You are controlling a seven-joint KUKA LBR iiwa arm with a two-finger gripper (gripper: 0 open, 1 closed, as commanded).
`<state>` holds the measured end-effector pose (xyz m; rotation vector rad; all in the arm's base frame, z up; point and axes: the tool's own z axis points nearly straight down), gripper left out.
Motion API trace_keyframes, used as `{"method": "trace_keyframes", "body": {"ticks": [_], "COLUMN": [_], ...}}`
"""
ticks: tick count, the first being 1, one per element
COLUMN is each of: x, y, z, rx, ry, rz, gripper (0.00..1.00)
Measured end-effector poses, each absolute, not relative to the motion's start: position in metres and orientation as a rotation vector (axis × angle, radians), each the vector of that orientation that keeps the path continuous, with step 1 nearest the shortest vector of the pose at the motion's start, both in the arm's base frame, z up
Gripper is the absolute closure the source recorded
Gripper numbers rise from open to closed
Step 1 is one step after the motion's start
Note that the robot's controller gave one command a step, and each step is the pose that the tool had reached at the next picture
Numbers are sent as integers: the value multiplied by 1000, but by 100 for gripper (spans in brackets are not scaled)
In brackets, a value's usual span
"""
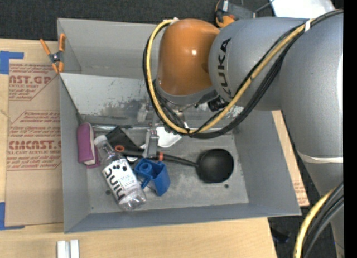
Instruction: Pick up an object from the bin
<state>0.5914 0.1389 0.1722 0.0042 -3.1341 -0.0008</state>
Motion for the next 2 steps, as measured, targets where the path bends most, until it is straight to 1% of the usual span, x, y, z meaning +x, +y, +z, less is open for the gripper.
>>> {"method": "trace_keyframes", "body": {"ticks": [1,2], "x": [593,591], "y": [138,140], "z": [177,96], "rx": [2,-56], "ry": [-3141,-3139], "rz": [-2,-4], "gripper": [0,0]}}
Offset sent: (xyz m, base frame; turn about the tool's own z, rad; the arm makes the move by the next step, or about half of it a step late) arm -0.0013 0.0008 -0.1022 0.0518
